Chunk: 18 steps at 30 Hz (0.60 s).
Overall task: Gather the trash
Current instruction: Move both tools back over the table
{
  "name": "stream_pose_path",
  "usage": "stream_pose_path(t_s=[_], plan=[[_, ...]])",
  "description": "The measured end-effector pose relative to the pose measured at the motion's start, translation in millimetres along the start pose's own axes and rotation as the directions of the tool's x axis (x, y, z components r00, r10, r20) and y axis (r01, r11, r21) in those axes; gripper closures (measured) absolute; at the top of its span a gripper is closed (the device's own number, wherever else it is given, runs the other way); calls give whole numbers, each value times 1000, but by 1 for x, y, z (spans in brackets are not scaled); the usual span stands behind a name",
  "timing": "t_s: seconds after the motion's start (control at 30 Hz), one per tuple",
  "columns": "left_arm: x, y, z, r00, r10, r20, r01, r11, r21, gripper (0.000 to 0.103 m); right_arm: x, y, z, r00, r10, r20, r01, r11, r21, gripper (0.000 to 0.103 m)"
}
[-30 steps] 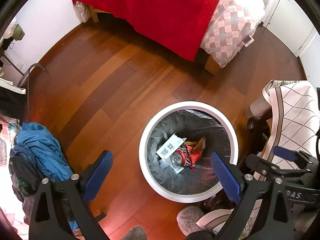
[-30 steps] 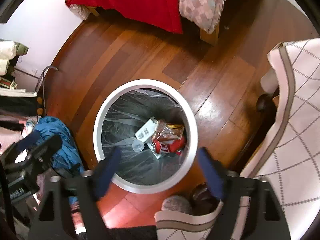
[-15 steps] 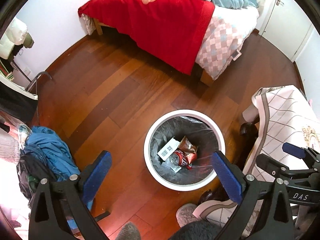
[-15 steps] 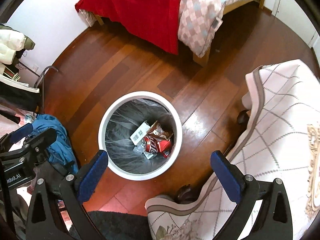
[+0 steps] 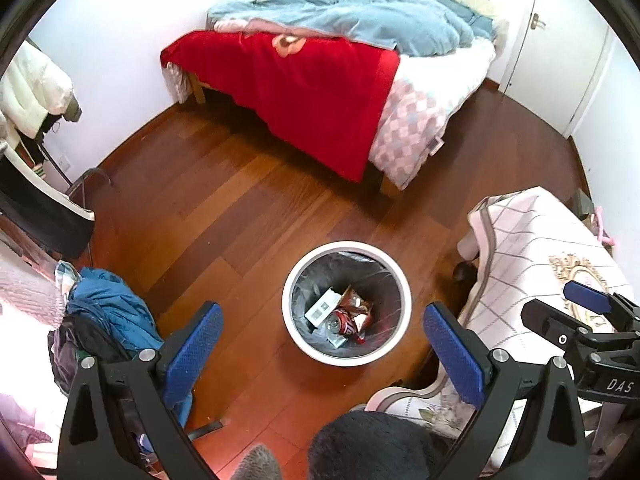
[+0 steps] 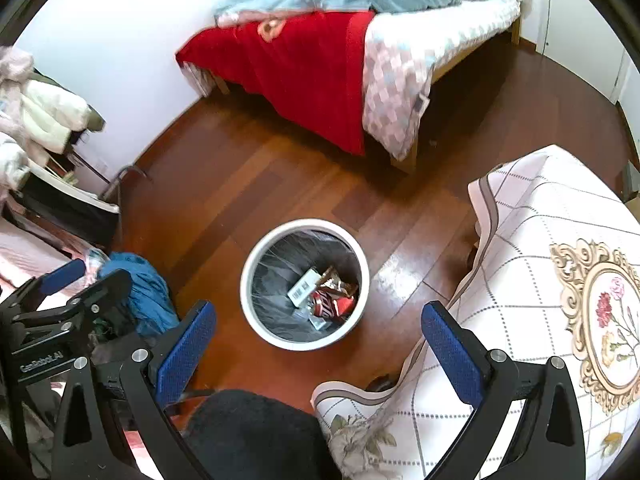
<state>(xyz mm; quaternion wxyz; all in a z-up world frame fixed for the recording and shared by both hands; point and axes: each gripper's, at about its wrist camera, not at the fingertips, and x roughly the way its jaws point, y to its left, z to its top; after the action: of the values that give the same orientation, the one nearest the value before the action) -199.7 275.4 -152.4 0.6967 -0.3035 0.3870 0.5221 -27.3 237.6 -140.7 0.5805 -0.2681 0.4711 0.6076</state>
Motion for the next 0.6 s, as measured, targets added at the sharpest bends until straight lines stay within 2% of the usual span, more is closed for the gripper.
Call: stream_pose_path(t_s=[0.23,0.37,0.5,0.6], plan=[[-43,-19,-6,998,-23,55,22,1000,18,1,-60,-7,-10,997,31,75,-31,1000,-2,0],[-60,-39,-9,997,-30,70,27,999,39,1,-88,-21,-20,991,69,111,-74,997,39,0],[-63,-78,-10,997,-40,67,36,997,62,1,-115,-51,-34,985,101,140,-118,987,113,0],[-54,-121,-11,996,-85,41,81,993,91,1,-131,-81,-45,984,87,154,-111,981,159,0]])
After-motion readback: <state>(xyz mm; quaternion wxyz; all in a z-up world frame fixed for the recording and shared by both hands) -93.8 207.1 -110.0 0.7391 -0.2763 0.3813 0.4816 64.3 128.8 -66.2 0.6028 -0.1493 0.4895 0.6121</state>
